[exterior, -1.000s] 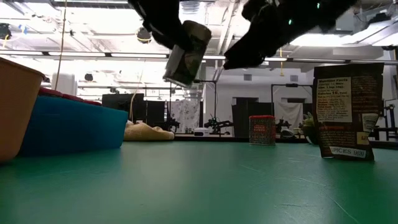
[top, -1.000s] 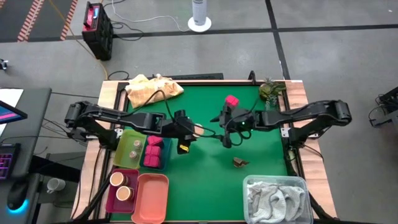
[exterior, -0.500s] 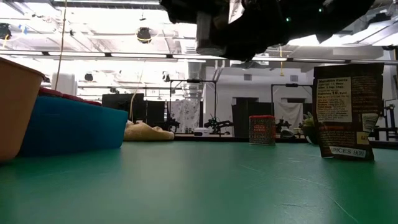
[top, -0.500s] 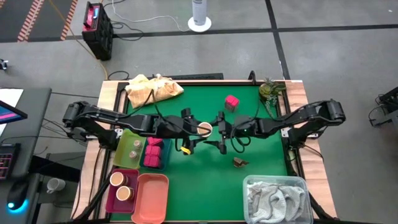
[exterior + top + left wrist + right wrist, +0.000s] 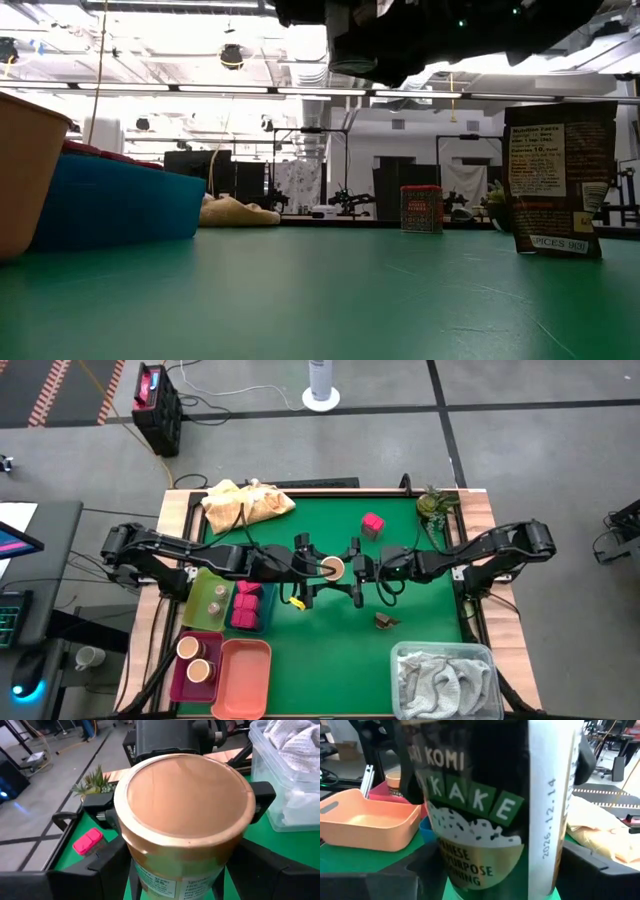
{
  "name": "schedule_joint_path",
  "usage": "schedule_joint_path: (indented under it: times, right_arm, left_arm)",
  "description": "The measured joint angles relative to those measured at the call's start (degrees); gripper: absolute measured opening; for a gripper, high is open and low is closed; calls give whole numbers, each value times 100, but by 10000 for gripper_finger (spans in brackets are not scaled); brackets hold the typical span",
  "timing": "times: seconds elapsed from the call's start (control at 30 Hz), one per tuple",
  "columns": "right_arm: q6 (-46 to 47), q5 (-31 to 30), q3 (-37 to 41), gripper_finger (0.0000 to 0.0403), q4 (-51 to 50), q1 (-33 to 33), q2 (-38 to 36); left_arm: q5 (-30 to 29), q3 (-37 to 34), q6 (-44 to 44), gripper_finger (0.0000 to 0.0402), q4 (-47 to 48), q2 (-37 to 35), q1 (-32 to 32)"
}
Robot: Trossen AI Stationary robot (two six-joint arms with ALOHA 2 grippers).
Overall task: Sort spices by type
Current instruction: Put the gold seasoning bottle into the red bin
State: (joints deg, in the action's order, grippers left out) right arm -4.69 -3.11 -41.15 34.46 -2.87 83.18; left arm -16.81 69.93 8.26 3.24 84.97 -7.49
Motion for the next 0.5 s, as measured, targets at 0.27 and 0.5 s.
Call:
schedule_joint_path:
  times: [0.27,0.5]
  right_arm:
    - [35,-133,-26,308,-413,72,0]
    - [78,-171,-452,307,-1472,109,2]
  left_arm:
    - [-36,174,-331,295,804,4,7]
    - [-38,698,-365,349,1609,-2,27]
